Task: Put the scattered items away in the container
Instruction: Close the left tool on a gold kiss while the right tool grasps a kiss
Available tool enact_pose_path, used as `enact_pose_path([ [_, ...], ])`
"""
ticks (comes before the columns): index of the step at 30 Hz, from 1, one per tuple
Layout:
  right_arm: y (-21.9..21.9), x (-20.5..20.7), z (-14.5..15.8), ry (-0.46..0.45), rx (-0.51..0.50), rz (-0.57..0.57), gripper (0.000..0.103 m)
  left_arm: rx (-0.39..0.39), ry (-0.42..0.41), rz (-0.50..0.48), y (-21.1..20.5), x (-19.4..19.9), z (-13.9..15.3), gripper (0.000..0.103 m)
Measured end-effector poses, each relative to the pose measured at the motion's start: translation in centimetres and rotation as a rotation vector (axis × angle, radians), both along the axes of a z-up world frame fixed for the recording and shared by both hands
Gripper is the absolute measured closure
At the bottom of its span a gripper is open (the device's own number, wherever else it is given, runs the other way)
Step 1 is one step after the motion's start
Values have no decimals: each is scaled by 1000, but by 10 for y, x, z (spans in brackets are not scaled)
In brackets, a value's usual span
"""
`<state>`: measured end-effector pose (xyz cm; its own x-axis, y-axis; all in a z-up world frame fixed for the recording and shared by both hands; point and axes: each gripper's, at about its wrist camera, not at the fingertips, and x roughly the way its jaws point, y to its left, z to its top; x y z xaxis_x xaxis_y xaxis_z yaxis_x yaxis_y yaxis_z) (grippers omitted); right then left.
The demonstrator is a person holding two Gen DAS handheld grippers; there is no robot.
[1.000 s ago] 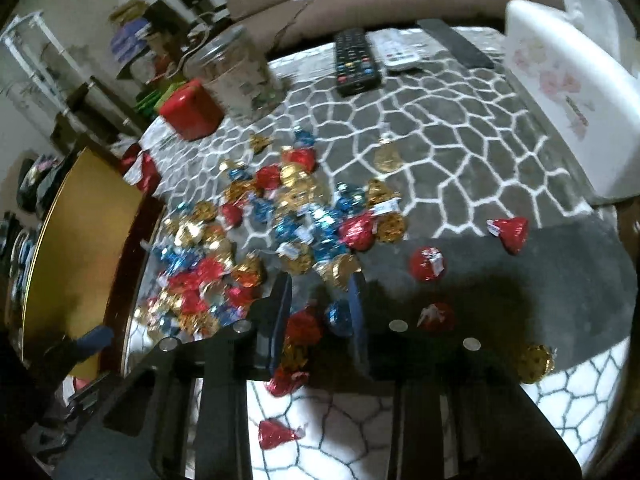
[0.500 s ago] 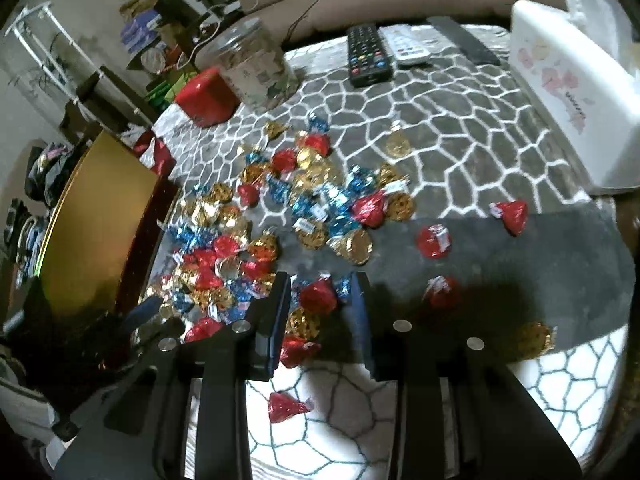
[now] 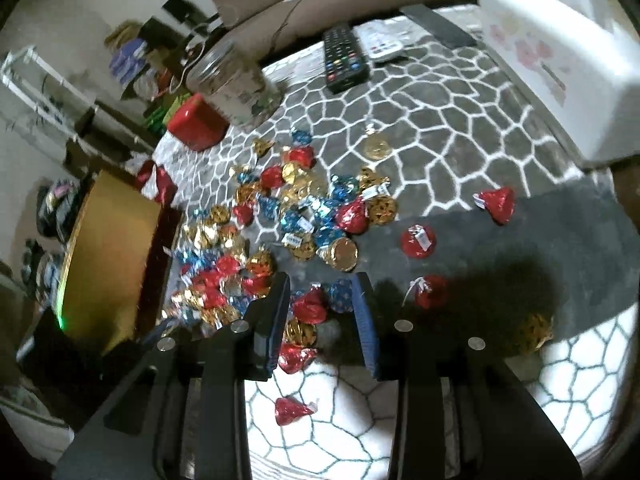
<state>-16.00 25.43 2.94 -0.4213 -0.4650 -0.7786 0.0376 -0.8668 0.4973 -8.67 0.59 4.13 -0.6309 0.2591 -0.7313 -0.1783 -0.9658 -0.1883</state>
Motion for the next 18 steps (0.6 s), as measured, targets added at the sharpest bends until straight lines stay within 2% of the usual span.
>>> enact_pose_path([
  [2, -1, -2, -2, -14, -12, -10, 71, 16, 17, -19, 1, 5, 11, 83],
  [6, -10, -6, -10, -42, 26, -10, 71, 25, 17, -37, 1, 7, 19, 83],
  [9, -20, -5, -5, -10, 40, 5, 71, 39, 3, -29, -8, 8, 20, 83],
  [13, -47, -2, 15, 77, 111, 105, 71, 46, 10, -26, -15, 9, 24, 83],
  [18, -69, -1, 5, 62, 239, 141, 73, 57, 11, -45, -15, 11, 28, 83],
])
